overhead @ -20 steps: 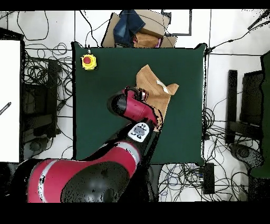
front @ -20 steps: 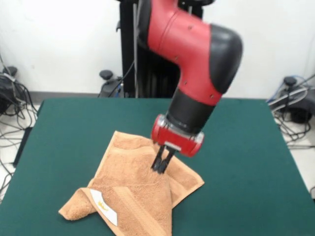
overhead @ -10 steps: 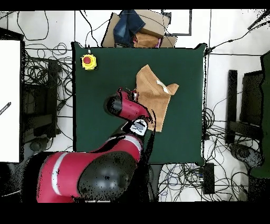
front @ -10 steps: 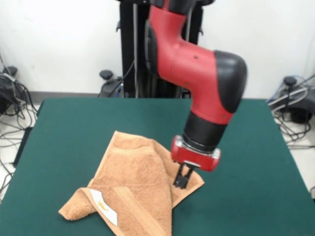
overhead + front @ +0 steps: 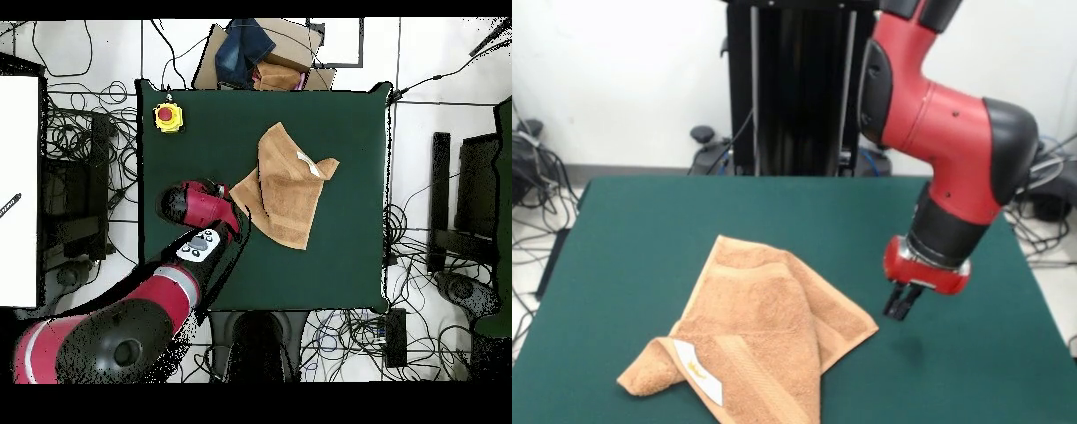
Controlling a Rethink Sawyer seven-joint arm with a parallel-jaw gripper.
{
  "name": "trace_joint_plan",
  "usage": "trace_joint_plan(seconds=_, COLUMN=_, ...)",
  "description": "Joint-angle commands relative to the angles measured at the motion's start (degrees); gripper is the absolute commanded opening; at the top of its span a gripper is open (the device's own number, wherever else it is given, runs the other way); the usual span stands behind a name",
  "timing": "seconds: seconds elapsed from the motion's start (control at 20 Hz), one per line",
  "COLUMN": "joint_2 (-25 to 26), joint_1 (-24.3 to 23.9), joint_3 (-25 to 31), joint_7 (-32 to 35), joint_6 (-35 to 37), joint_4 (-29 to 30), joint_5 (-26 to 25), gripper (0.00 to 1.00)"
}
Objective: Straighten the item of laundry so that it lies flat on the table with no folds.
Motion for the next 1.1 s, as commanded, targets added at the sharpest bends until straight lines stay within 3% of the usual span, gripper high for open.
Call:
trace_joint_plan(seconds=0.05, joint_2=6.83, joint_1=0.00, joint_3=-1.97, joint_7=18.10, joint_6=-0.14, joint_4=-4.42, joint_5=5.16, gripper=0.00)
trace_joint_plan(seconds=0.35, joint_2=5.13, joint_1=-3.32, joint_3=1.54, joint_7=16.39, joint_6=-7.16, joint_4=-1.95, joint_5=4.42, gripper=0.00)
trace_joint_plan(seconds=0.55, joint_2=2.45, joint_1=-4.50, joint_3=0.45, joint_7=15.59, joint_6=-5.96, joint_4=0.59, joint_5=3.85, gripper=0.00)
trace_joint_plan(seconds=1.1, joint_2=2.99, joint_1=-5.14, joint_3=1.62, joint_7=16.32, joint_6=-6.97, joint_4=2.45, joint_5=3.98, gripper=0.00)
